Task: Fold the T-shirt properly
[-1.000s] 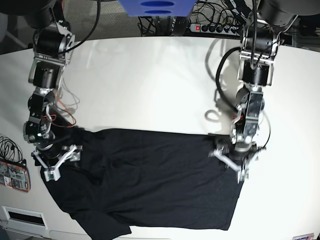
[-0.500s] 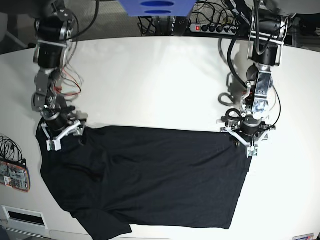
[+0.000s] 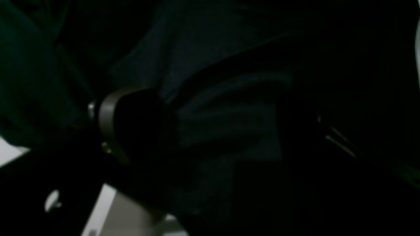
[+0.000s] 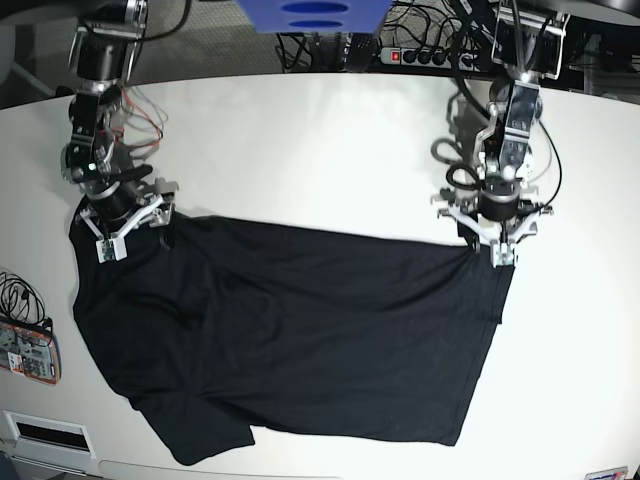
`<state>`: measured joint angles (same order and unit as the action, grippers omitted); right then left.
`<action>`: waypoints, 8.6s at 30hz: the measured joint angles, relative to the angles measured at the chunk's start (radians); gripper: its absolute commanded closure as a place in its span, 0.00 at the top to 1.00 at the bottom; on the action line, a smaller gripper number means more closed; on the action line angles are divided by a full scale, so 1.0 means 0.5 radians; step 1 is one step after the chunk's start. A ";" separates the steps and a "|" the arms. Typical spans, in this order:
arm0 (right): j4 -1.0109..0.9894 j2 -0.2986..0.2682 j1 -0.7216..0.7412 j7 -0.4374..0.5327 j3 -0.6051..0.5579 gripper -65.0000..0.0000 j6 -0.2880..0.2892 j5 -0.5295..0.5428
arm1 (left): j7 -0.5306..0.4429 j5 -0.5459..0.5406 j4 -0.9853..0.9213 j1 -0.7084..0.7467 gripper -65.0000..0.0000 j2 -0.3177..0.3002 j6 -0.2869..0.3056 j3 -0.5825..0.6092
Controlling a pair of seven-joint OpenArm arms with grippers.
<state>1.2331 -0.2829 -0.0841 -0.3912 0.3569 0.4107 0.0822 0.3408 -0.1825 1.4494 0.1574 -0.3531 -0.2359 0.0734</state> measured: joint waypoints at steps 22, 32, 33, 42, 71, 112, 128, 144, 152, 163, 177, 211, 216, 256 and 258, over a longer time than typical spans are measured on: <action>0.268 -0.014 -0.310 -0.022 0.007 0.87 0.002 0.037 | 0.510 0.002 0.661 -0.074 0.51 -0.040 0.201 -0.252; 0.282 -0.010 -0.314 -0.045 0.006 0.87 -0.001 0.031 | 0.261 -0.008 -0.311 -0.624 0.51 -0.060 0.326 0.175; 0.282 -0.010 -0.314 -0.045 0.006 0.87 0.000 0.031 | 0.246 -0.008 -0.335 -0.611 0.51 -0.071 0.323 0.176; 0.333 -0.009 -0.327 -0.069 0.002 0.87 0.000 -0.004 | -0.209 -0.084 -0.468 -0.367 0.51 -0.224 0.340 0.161; 0.397 -0.054 -0.668 0.097 0.253 0.87 0.266 0.031 | -0.308 -0.032 0.237 0.608 0.51 -0.235 0.284 -0.217; 0.645 -0.040 -0.696 -0.114 0.247 0.87 0.241 -0.076 | -0.140 1.936 0.359 0.172 0.52 -0.682 1.007 0.430; 0.711 -0.038 -0.698 -0.166 0.248 0.87 0.240 -0.117 | 0.003 1.972 0.223 0.075 0.51 -0.770 0.959 0.600; 1.270 -0.038 -0.787 -0.316 0.251 0.87 0.247 -0.162 | -0.006 1.981 0.119 0.019 0.12 -0.713 0.947 0.681; 1.279 -0.039 -0.777 -0.294 0.252 0.87 0.243 -0.159 | -0.012 1.978 0.192 0.141 0.00 -0.708 0.893 0.668; 1.282 -0.040 -0.850 -0.285 0.359 0.87 0.241 -0.152 | -0.051 1.942 0.436 0.619 0.00 -0.701 0.714 0.323; 1.282 -0.039 -0.860 -0.294 0.357 0.87 0.244 -0.159 | -0.045 1.947 0.713 1.167 0.00 -0.690 0.701 0.014; 1.282 -0.039 -0.858 -0.301 0.359 0.87 0.242 -0.159 | 0.008 1.944 0.709 1.382 0.36 -0.641 0.710 -0.293; 1.282 -0.039 -0.858 -0.301 0.359 0.87 0.242 -0.160 | 0.014 1.944 0.721 1.440 0.58 -0.639 0.716 -0.295; 1.313 -0.036 -0.839 -0.475 0.284 0.87 0.242 -0.156 | 0.417 0.367 -0.753 -1.194 0.59 -0.247 1.011 -0.328; 1.313 -0.039 -0.845 -0.494 0.286 0.87 0.240 -0.160 | 0.284 0.410 -1.041 -1.290 0.59 -0.217 0.958 -0.373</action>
<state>1.8896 -0.3023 -0.5068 -0.6380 0.4999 0.5308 0.0021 0.4828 0.0227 0.9287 -0.4877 -0.4618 0.2428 -0.1131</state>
